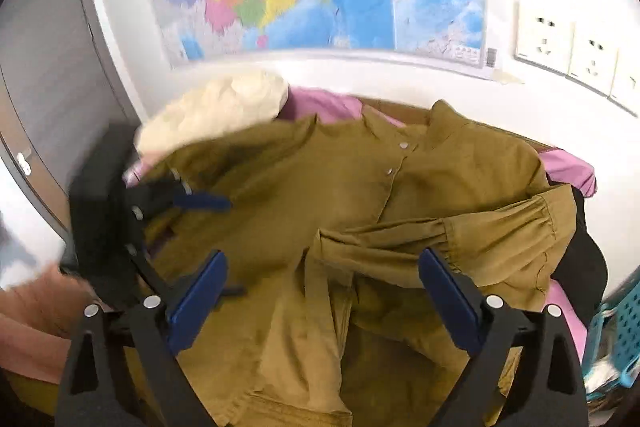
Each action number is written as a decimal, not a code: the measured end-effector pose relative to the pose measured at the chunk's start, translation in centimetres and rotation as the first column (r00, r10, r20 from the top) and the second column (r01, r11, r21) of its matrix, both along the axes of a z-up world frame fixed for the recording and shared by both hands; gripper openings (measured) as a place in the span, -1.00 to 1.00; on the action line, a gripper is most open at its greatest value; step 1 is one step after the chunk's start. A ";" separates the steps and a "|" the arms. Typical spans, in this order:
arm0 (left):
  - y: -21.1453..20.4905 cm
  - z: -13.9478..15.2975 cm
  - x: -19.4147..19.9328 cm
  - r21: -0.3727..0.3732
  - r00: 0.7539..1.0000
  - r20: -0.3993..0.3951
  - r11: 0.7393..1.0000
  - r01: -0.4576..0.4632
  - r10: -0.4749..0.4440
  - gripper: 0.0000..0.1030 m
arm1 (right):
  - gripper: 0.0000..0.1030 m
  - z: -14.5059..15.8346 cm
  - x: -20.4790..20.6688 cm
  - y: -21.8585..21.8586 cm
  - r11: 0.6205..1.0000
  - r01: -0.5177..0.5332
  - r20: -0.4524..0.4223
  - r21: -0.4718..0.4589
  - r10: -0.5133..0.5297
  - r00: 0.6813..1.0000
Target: Fold large clothes
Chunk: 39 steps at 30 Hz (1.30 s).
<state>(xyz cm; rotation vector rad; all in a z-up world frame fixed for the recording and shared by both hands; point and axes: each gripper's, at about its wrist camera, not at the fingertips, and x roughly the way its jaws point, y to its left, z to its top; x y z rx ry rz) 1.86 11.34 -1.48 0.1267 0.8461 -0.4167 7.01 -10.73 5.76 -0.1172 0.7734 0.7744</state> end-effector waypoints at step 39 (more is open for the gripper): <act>3.0 -1.1 -2.7 -0.268 0.991 -0.122 0.963 0.028 -0.063 0.89 | 0.32 -7.5 5.3 -19.6 0.891 0.409 -0.193 0.197 -0.373 0.907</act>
